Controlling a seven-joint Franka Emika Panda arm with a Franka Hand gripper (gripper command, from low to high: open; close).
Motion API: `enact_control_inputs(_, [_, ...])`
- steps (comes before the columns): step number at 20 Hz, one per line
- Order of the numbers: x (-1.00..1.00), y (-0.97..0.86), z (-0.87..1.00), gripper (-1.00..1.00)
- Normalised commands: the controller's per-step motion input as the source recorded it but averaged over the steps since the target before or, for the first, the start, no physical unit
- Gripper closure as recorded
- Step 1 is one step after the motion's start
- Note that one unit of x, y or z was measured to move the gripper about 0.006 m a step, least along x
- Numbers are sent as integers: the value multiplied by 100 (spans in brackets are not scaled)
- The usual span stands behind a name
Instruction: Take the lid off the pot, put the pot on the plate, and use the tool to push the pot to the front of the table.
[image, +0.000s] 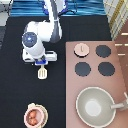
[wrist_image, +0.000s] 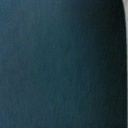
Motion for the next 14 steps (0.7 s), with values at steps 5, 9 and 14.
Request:
enact_control_inputs(5, [-57,25,100,-100])
enact_control_inputs(9, [-36,4,100,-100])
enact_control_inputs(14, [-15,2,100,-100])
